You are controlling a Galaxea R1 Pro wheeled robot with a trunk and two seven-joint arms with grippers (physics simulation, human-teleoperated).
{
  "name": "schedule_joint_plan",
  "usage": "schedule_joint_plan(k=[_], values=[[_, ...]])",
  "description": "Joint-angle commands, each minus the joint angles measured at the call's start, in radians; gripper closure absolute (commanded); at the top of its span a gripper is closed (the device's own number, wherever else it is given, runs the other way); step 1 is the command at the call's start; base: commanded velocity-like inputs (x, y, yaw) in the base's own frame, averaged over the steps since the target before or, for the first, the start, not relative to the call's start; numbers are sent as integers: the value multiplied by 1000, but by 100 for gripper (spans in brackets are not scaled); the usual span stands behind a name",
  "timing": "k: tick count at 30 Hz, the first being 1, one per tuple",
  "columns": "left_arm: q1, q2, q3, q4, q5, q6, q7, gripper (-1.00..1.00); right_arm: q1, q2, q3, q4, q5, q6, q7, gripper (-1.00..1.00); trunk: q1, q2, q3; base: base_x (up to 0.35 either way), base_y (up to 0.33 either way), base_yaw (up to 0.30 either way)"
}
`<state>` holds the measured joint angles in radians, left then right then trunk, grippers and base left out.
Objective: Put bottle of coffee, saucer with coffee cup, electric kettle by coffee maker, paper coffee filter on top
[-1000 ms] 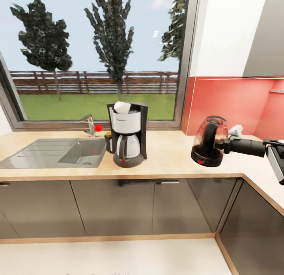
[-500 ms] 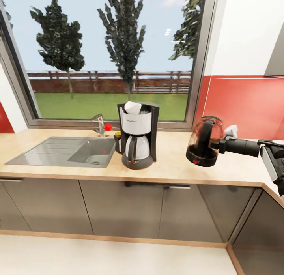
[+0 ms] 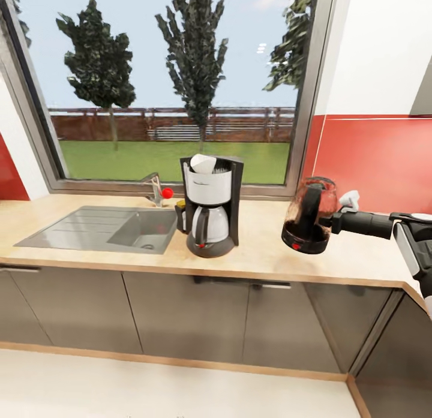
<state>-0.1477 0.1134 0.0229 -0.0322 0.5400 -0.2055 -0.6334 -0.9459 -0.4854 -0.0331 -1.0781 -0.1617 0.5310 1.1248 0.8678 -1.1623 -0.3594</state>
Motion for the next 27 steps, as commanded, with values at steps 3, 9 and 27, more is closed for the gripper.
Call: schedule_joint_plan(k=[3,9,27], values=[[-1,0,2,2,-3,-5,-3,-100,-1,1,-1,0,-10,7,1,100,0,-1,-1,0,-13,259],[-1,0,3,2,-3,-5,-3,-100,-1,18,-1,-1,-9,8,0,100,0,-1,-1,0,-3,250],[-1,0,3,2,-3,-5,-3,-100,-1,42,-1,2,-7,5,-3,100,0,-1,-1,44,-61,16]])
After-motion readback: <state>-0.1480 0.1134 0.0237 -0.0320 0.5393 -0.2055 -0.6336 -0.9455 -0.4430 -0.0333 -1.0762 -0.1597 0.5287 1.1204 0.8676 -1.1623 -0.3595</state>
